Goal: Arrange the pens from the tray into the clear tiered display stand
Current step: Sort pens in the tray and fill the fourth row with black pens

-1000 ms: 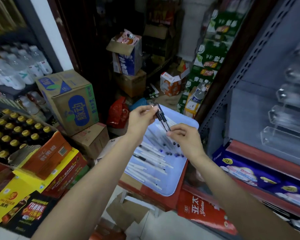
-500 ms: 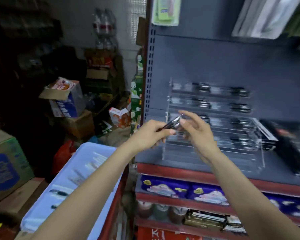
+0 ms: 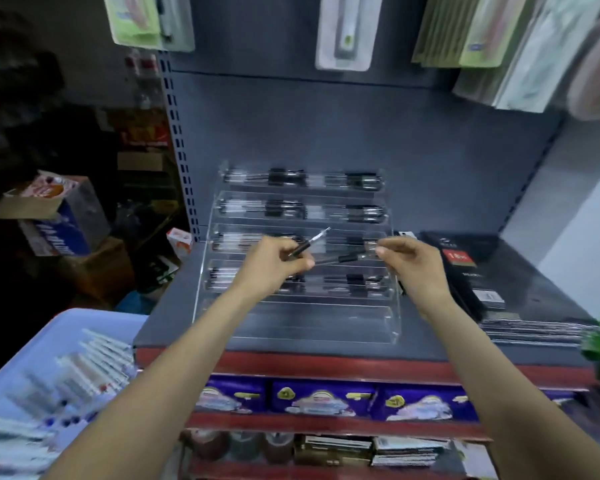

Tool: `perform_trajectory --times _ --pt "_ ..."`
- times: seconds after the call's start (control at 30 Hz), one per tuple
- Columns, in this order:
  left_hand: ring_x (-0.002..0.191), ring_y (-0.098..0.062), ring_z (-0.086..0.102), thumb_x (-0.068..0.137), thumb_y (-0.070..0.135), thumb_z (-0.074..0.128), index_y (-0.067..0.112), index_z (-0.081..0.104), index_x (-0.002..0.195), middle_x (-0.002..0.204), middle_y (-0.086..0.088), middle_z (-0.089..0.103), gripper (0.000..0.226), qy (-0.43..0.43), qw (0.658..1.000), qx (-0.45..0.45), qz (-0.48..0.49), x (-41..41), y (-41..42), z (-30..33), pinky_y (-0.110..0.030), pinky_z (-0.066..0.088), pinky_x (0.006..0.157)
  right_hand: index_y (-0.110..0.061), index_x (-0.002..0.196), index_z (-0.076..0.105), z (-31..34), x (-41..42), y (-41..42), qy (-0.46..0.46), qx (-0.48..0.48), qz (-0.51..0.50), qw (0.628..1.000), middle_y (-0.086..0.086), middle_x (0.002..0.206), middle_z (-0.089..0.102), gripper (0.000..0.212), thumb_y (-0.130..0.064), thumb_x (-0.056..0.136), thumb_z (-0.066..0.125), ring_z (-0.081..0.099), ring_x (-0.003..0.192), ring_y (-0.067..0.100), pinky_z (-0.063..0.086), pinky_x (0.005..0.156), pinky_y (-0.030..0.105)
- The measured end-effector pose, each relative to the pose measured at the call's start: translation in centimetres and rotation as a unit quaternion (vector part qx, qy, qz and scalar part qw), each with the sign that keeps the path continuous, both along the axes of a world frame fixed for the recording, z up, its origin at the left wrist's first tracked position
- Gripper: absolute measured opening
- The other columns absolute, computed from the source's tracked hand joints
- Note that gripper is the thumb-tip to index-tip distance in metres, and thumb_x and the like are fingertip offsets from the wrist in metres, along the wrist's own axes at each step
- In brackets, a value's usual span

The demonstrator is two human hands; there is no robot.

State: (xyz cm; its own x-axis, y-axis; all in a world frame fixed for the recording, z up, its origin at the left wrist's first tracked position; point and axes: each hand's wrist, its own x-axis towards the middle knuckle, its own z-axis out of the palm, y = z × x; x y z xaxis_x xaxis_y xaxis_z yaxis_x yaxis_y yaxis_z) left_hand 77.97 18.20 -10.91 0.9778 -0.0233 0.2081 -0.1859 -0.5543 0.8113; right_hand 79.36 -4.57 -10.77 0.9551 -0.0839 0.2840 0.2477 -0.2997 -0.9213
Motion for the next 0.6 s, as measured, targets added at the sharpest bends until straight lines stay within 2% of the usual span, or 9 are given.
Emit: perform_trajectory --times 0.13,0.27,0.4,0.5,0.6 --pt "0.061 -0.012 0.057 0.081 0.033 0.070 0.030 0.069 0.074 0.065 0.005 0.065 0.008 0.032 0.992 0.122 0.032 0.5 -1.4 -0.7 -0.027 0.042 0.060 -0.011 0.105 0.064 -0.9 0.5 -2.1 -0.004 -0.033 -0.057 0.998 0.003 0.099 0.064 0.021 -0.013 0.084 0.069 0.058 0.087 0.014 0.049 0.084 0.028" --pt "0.068 -0.015 0.061 0.081 0.039 0.069 0.032 0.070 0.080 0.067 0.005 0.066 0.007 0.050 0.984 0.162 0.045 0.5 -2.9 -0.5 -0.026 0.043 0.061 -0.010 0.120 0.057 -1.4 0.4 -2.7 0.033 -0.040 -0.038 0.998 0.001 0.106 0.056 0.034 -0.015 0.087 0.065 0.054 0.097 0.015 0.042 0.085 0.026" --pt "0.083 -0.022 0.064 0.082 0.041 0.067 0.029 0.071 0.091 0.075 0.001 0.066 0.016 0.045 0.970 0.229 0.063 0.8 -4.0 -0.3 -0.029 0.045 0.066 -0.012 0.126 0.054 -1.8 0.4 -2.8 0.040 -0.078 -0.039 0.995 0.001 0.108 0.053 0.041 -0.017 0.087 0.065 0.053 0.099 0.016 0.043 0.087 0.028" --pt "0.082 -0.024 0.063 0.085 0.045 0.062 0.028 0.068 0.092 0.075 0.001 0.064 0.020 0.007 0.962 0.267 0.063 0.4 -4.3 -0.2 -0.028 0.041 0.062 -0.014 0.124 0.056 -1.7 0.3 -2.7 -0.001 -0.126 -0.053 0.991 0.001 0.108 0.053 0.039 -0.018 0.087 0.066 0.053 0.094 0.014 0.041 0.084 0.022" --pt "0.075 -0.023 0.062 0.090 0.046 0.054 0.029 0.067 0.095 0.068 0.003 0.060 0.022 -0.023 0.959 0.279 0.034 -0.3 -4.4 0.5 -0.028 0.037 0.055 -0.017 0.118 0.060 -1.1 0.1 -2.1 -0.040 -0.125 0.011 0.991 -0.001 0.101 0.058 0.031 -0.015 0.087 0.064 0.055 0.083 0.008 0.041 0.073 0.004"
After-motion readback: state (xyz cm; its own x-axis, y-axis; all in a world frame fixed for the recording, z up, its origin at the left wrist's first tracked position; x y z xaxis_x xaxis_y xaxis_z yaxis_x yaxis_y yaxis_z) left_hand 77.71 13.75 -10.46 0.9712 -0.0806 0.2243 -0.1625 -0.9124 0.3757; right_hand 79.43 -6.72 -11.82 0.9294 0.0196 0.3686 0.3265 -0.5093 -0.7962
